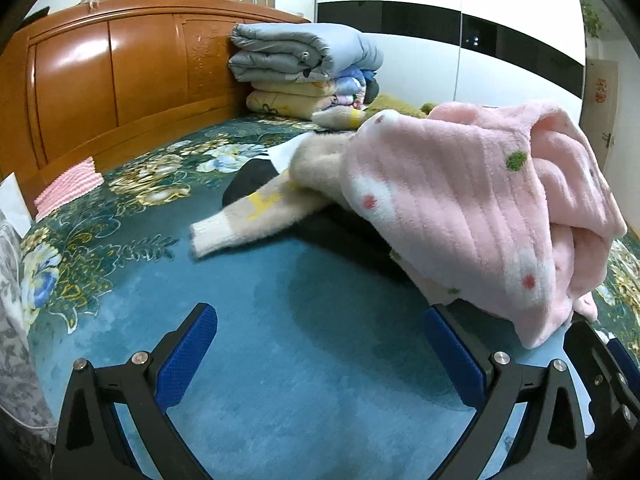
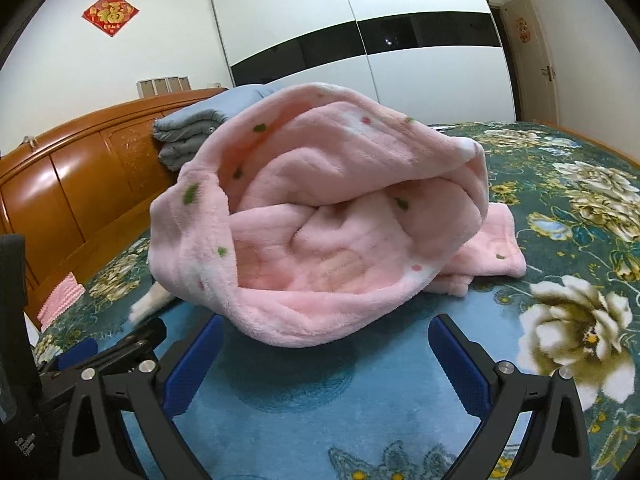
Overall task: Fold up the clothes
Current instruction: 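Move both grippers toward the pink fleece garment on the bed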
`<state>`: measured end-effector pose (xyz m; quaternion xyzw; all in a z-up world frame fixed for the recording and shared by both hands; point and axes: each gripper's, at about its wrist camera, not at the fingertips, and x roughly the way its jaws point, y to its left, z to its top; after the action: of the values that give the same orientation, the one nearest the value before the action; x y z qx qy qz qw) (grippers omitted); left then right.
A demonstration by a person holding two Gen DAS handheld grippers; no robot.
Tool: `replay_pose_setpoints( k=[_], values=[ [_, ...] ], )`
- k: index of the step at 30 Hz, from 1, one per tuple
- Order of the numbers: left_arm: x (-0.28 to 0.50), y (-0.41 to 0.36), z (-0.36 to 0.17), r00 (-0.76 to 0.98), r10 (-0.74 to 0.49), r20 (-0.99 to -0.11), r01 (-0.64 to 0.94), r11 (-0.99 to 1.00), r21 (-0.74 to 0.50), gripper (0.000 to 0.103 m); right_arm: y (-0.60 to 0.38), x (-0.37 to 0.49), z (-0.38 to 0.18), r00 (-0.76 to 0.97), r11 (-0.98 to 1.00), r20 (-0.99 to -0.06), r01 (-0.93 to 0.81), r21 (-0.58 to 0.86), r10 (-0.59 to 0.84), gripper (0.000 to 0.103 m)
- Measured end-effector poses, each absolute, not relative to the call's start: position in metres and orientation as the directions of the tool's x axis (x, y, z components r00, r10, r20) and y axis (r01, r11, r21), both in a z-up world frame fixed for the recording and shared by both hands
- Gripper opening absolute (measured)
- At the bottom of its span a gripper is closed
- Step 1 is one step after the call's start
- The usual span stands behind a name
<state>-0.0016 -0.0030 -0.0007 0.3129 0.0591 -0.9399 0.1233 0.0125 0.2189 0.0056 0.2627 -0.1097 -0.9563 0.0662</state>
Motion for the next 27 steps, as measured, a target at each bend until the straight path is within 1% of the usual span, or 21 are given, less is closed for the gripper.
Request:
replay_pose_setpoints(
  k=[5, 10, 11, 15, 18, 20, 24, 27],
  values=[
    [-0.005, -0.010, -0.002, -0.787, -0.161, -0.596, 0.235, -0.971, -0.048, 0.103, 0.216, 0.011, 0.006, -0.855, -0.969, -0.487, 0.070, 0.235, -0.180, 0.103],
    [-0.004, 0.002, 0.005, -0.800, -0.102, -0.591, 0.179, -0.981, -0.072, 0.103, 0.213, 0.010, 0.006, -0.856, -0.972, -0.486, 0.071, 0.226, -0.175, 0.103],
    [-0.006, -0.001, 0.001, -0.789, -0.100, -0.606, 0.173, -0.983, -0.062, 0.103, 0.212, 0.009, 0.007, -0.856, -0.972, -0.486, 0.071, 0.224, -0.175, 0.103],
    [-0.010, 0.004, -0.003, -0.810, -0.080, -0.581, 0.133, -0.990, -0.048, 0.103, 0.210, 0.008, 0.007, -0.858, -0.974, -0.485, 0.072, 0.216, -0.171, 0.103],
    [-0.013, 0.005, -0.007, -0.806, -0.058, -0.589, 0.111, -0.992, -0.054, 0.103, 0.211, 0.007, 0.007, -0.857, -0.976, -0.490, 0.062, 0.209, -0.159, 0.103],
    [-0.013, 0.001, -0.009, -0.791, -0.024, -0.611, 0.094, -0.992, -0.083, 0.103, 0.212, 0.006, 0.006, -0.856, -0.978, -0.496, 0.051, 0.203, -0.148, 0.103],
    [-0.015, -0.004, -0.007, -0.807, 0.008, -0.591, 0.077, -0.990, -0.118, 0.103, 0.216, 0.004, 0.006, -0.853, -0.981, -0.507, 0.031, 0.191, -0.125, 0.103],
    [-0.016, -0.011, 0.008, -0.825, 0.033, -0.563, 0.042, -0.992, -0.120, 0.103, 0.221, 0.003, 0.007, -0.848, -0.981, -0.518, 0.015, 0.196, -0.116, 0.103]
  ],
)
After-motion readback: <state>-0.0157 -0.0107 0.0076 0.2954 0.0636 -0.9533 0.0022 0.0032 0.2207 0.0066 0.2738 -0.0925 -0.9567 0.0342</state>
